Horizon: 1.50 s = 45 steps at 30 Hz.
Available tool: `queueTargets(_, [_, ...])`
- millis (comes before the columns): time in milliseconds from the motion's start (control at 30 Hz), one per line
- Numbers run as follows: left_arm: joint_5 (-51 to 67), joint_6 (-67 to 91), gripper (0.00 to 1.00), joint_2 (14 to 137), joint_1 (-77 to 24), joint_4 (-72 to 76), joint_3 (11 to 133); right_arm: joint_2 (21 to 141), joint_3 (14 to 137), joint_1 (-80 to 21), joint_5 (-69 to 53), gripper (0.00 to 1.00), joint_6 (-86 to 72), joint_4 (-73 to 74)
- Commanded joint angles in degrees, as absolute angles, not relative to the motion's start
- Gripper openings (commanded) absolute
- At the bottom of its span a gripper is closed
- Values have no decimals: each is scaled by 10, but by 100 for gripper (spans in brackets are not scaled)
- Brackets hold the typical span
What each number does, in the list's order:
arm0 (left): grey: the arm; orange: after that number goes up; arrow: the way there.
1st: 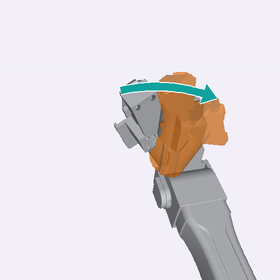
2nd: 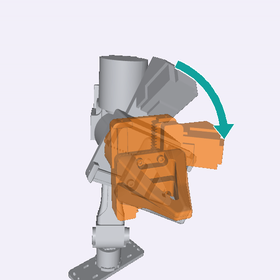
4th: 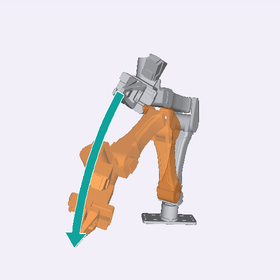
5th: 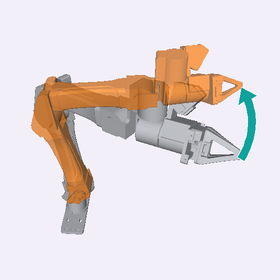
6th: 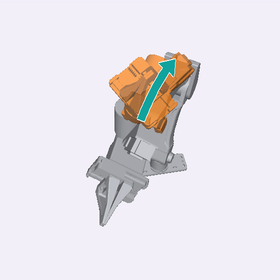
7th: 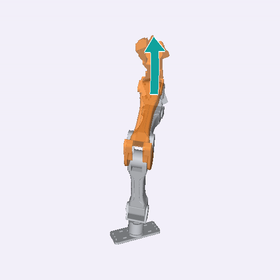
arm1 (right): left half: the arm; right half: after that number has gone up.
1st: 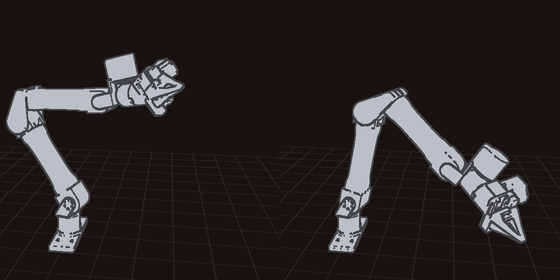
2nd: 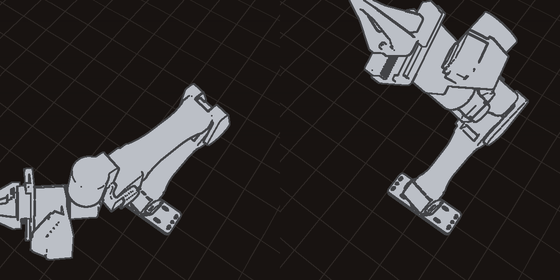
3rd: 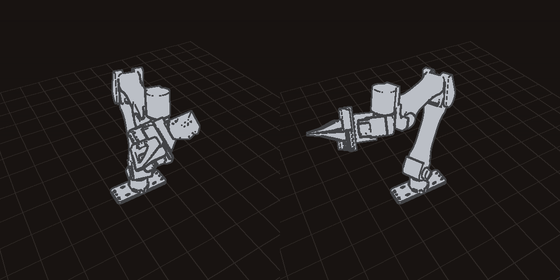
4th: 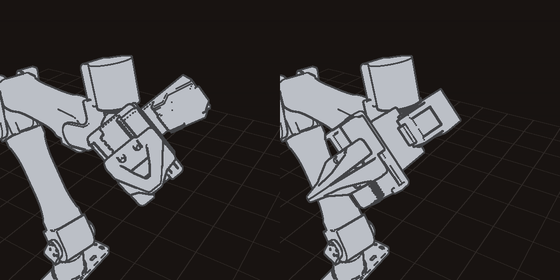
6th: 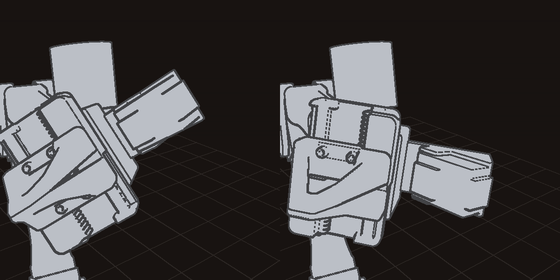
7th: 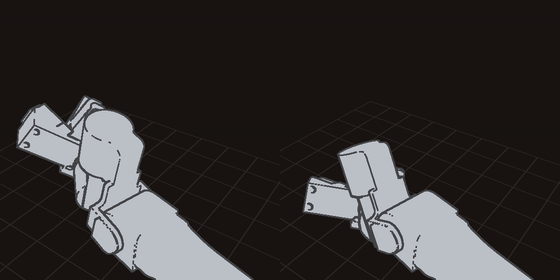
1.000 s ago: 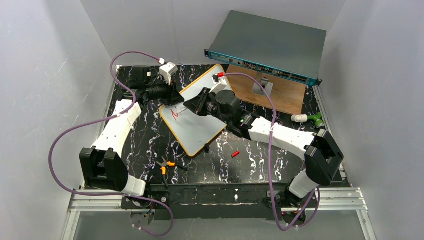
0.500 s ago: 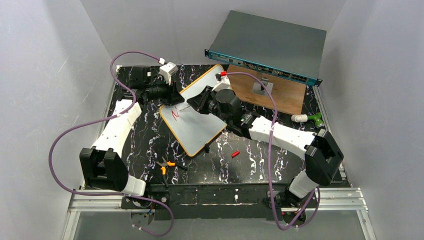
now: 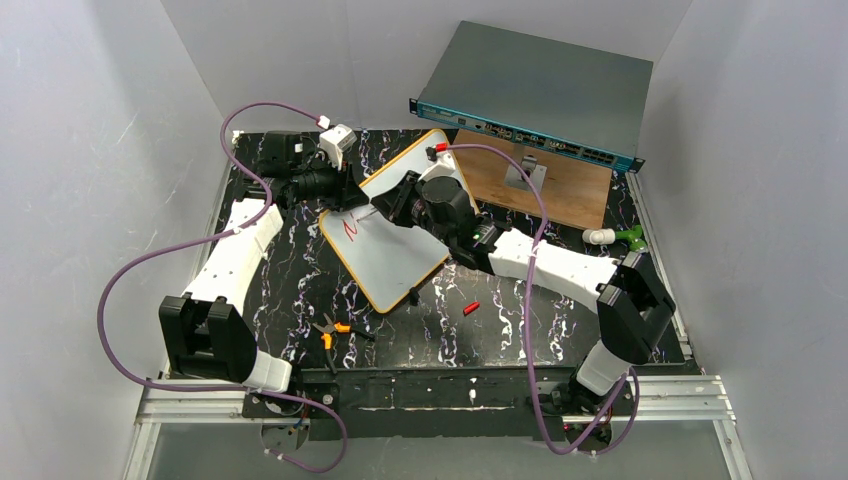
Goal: Write a sentence on the whiteboard
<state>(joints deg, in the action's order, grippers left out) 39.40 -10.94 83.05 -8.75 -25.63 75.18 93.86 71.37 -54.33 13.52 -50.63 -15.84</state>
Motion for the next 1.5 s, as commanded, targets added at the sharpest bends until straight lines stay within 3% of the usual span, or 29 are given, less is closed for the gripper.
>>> queueTargets(0, [360,-161,0,830,-89,-265,764,942,745,-538,167,1,-499,-153])
queueTargets(1467, [365,-155,0,843,-89,-264,782,967,771,-548,136,1,-484,-141])
